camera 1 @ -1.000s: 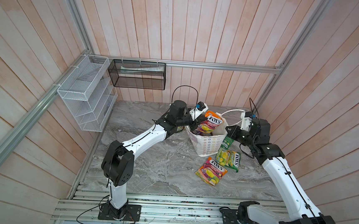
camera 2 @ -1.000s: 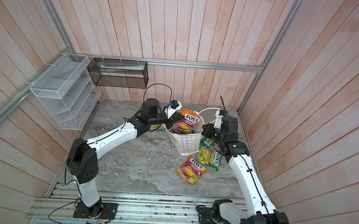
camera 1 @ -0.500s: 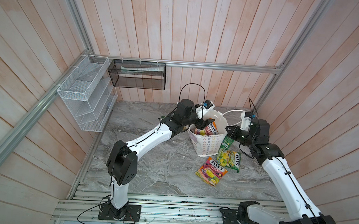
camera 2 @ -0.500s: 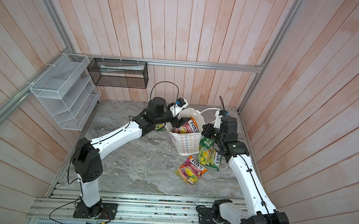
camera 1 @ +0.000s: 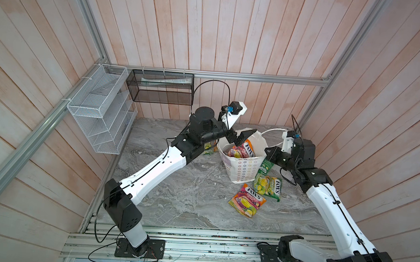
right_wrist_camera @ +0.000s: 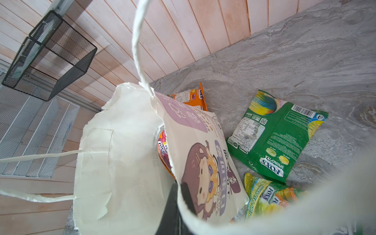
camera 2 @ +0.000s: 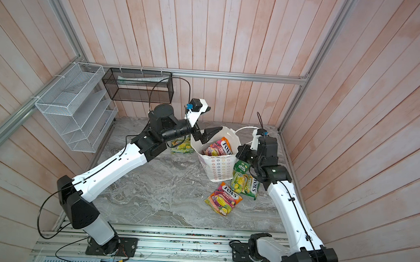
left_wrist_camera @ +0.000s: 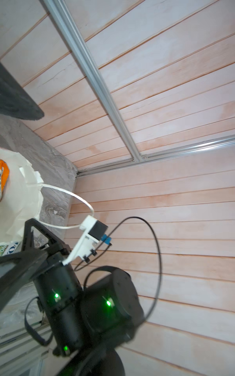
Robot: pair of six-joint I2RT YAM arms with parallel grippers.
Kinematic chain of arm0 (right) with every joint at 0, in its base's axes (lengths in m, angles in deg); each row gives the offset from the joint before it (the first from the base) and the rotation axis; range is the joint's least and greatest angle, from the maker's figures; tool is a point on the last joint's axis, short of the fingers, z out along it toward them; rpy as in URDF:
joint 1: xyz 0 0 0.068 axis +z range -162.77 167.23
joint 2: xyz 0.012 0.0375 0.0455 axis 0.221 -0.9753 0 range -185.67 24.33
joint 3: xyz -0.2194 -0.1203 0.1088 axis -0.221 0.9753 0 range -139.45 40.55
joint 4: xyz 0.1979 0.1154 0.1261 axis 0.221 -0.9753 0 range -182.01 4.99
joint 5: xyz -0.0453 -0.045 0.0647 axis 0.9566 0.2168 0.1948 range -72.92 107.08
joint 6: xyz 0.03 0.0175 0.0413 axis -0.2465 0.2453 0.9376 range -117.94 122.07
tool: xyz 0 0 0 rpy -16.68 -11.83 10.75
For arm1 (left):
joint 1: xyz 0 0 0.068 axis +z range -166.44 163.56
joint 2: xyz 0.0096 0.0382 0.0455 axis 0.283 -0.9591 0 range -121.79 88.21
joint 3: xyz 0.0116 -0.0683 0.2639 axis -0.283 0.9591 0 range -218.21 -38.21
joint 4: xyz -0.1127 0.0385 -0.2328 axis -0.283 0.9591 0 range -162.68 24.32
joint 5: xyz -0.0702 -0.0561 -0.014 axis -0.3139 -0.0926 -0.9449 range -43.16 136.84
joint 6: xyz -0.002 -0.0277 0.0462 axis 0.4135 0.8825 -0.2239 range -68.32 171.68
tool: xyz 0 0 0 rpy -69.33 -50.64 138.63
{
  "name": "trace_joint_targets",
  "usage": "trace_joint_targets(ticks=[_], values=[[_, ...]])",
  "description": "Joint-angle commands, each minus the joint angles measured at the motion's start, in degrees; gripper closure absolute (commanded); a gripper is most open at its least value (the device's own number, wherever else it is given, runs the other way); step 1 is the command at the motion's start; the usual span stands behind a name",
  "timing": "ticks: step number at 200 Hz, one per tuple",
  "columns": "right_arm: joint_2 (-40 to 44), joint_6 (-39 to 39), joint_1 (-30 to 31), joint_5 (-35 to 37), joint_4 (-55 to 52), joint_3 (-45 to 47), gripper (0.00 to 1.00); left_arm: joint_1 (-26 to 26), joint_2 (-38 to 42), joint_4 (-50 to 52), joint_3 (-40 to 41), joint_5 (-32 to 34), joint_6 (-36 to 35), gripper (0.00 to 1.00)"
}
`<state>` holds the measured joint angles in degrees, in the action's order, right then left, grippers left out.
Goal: Place the snacks into the paper bag
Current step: Place the snack in the paper bag, then pick up the snack from the top-center of the table.
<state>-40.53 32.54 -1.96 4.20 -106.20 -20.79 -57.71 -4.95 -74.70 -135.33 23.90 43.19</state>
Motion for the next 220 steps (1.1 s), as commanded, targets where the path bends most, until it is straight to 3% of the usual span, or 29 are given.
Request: trace_joint_targets(ticks=[1,43,56,108,137,177,220], values=[[-0.2,0.63,0.18,0.98,-0.83,-1.14,1.0,-0.02,3.46,-4.08,2.24,-1.81,4.54,0.0],[-0.21,0.63,0.2,0.84,-0.71,-0.87,1.0,1.36,9.58,-0.49,4.09,13.11,12.52,0.0],[-0.23,0.7,0.22,0.63,-0.61,-0.8,1.0,3.65,12.03,0.84,6.78,16.09,18.47,0.0],[-0.37,-0.75,0.18,0.41,-0.38,-0.68,1.0,17.65,21.65,9.45,21.98,20.21,36.03,0.0],[-0.51,-0.95,0.21,0.28,0.86,-0.07,1.0,21.12,24.13,11.35,29.79,17.72,44.09,0.0],[-1.26,-1.34,0.21,-0.28,1.5,0.0,1.0,21.72,19.6,13.07,34.63,16.44,46.6,0.0],[-0.84,-2.24,0.1,-0.05,1.43,0.23,1.0,21.86,9.15,9.7,32.91,15.76,49.79,0.0]])
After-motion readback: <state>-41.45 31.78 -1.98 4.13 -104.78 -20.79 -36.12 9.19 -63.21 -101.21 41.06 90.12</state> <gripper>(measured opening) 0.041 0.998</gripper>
